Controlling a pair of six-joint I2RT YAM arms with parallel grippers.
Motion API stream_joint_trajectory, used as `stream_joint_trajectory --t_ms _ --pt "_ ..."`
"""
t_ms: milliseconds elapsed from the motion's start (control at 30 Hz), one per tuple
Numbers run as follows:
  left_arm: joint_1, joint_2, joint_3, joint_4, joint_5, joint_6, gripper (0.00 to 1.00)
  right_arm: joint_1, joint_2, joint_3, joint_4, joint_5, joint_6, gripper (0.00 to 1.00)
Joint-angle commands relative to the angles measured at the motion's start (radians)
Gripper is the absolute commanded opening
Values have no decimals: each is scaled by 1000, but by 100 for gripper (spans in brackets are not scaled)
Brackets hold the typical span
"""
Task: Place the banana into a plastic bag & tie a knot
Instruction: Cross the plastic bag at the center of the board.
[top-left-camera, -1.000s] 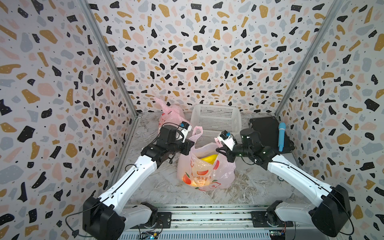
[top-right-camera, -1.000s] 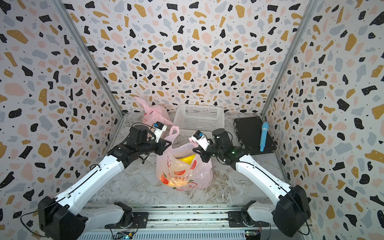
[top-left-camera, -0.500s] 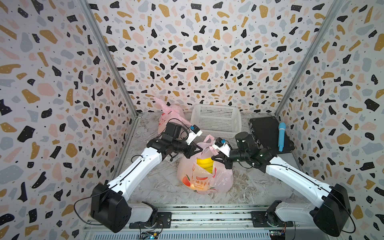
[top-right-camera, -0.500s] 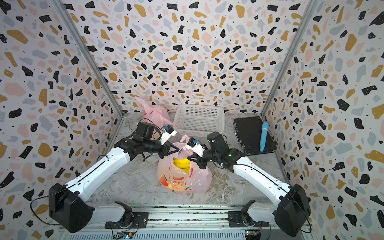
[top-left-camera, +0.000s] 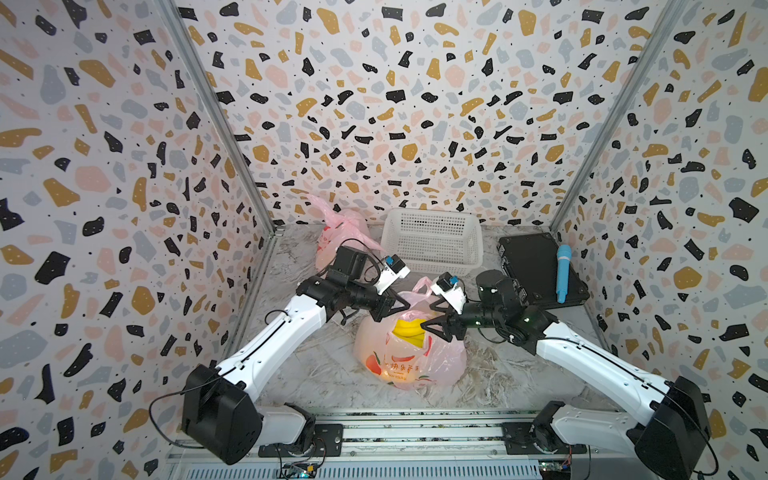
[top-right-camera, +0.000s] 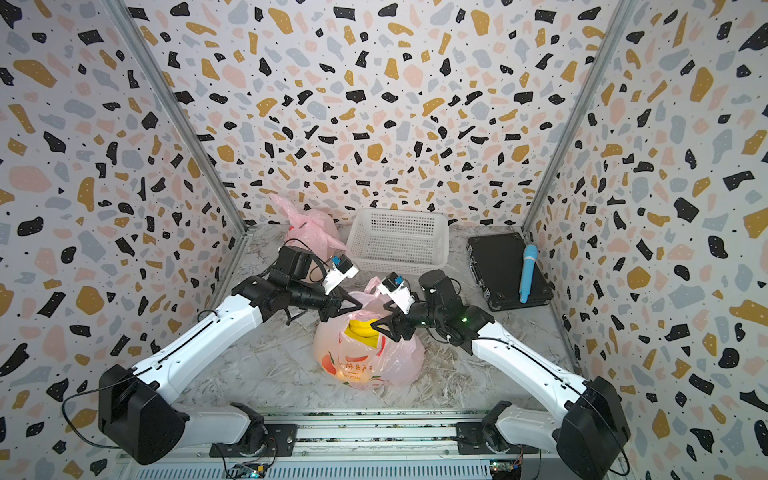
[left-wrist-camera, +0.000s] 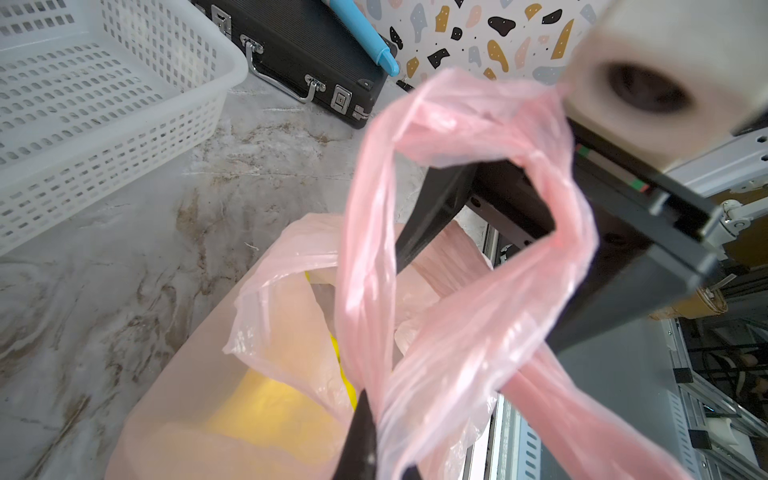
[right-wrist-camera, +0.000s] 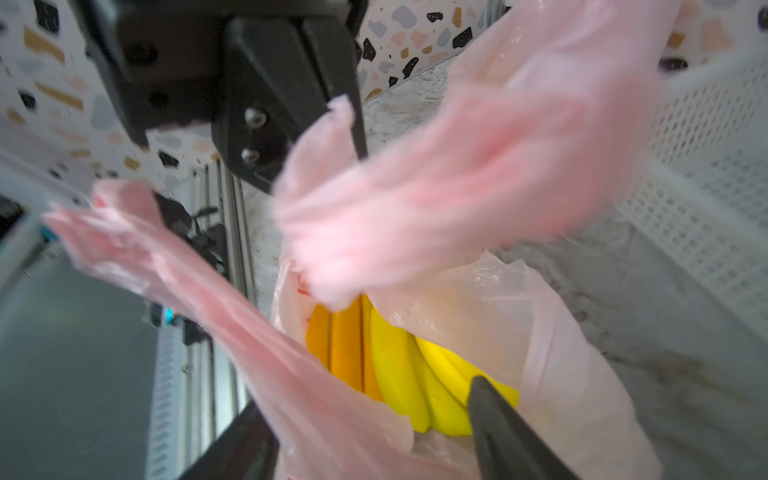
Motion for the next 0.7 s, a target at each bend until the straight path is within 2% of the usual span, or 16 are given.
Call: stream_joint_trajectory --t_ms 0,33,200,333,433,500,667 --pt "-6 -3 25 15 25 19 0 3 -71 -16 59 51 78 96" --pt "-6 0 26 15 26 21 0 3 -84 -18 57 57 91 99" --pt "-15 -2 29 9 29 27 0 3 -117 -27 53 23 128 100" --pt "-27 -6 25 12 29 36 0 3 -115 -49 59 -22 106 99" --pt "-29 -9 16 18 29 44 0 3 -103 -45 35 -39 79 89" --pt "-29 -15 11 24 29 45 0 3 -94 -46 26 -32 71 78" --pt "-29 -31 -6 38 38 58 0 3 -73 -49 50 -27 84 71"
